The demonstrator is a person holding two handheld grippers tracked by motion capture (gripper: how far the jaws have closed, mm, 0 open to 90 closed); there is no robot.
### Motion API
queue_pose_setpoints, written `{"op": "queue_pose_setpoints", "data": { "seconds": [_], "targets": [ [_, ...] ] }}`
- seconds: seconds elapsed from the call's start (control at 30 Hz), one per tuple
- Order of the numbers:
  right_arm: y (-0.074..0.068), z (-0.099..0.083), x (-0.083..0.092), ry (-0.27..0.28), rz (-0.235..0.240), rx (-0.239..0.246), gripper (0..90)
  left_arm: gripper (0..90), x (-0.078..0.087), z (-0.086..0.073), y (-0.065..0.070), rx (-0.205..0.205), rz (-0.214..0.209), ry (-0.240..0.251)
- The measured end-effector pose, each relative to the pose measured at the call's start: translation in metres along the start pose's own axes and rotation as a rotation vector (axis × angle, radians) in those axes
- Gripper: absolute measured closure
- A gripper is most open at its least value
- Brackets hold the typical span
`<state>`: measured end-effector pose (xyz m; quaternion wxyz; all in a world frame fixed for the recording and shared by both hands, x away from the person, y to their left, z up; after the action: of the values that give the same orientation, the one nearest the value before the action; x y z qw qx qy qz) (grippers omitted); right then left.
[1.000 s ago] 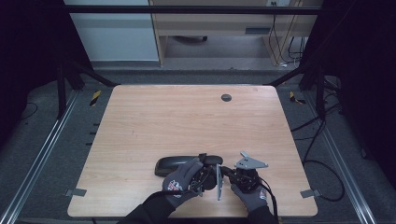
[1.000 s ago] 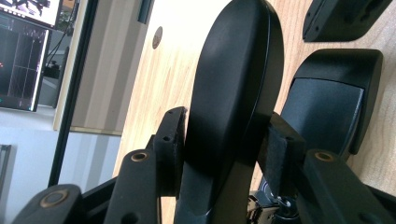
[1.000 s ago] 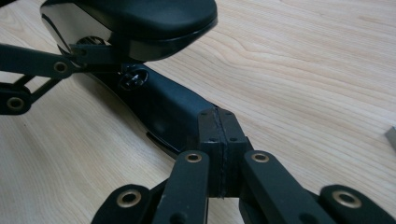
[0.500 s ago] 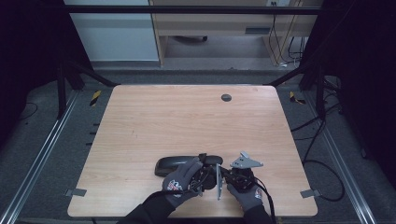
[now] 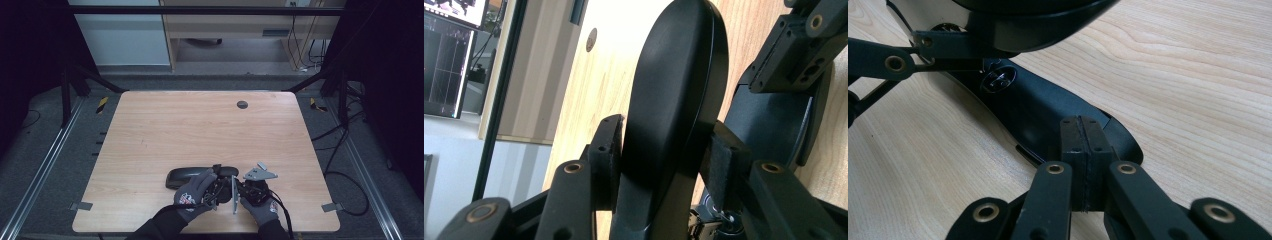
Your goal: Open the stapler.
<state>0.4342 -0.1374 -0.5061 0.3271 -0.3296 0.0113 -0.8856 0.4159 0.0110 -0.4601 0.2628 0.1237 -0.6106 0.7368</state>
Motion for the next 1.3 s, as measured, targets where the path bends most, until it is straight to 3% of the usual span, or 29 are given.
{"op": "queue_pose_setpoints", "data": {
  "seconds": [0.4,0.73,1.3],
  "targets": [
    [0.0,-0.001,-0.002,0.002,-0.001,-0.002,90.0,55.4,0.0,0.0,0.0,0.002,-0.001,-0.004],
    [0.0,-0.001,-0.003,0.008,0.003,-0.057,90.0,55.7,0.003,-0.001,-0.005,0.016,0.002,0.004],
    [-0.001,-0.001,-0.003,0.011,-0.003,-0.059,90.0,56.7,0.013,-0.009,-0.019,0.09,0.008,0.043]
  ]
}}
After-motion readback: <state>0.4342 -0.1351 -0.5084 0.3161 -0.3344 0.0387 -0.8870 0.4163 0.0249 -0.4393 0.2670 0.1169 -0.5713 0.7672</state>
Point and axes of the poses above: each handheld gripper's, and its own axes: x roughly backward along the jaws, z roughly out of its top, y roughly to its right, the point moved 1 cm from there along -x, roughly forward along the jaws, and after that the axes turned 6 degrees about -x, right-handed, at the moved point
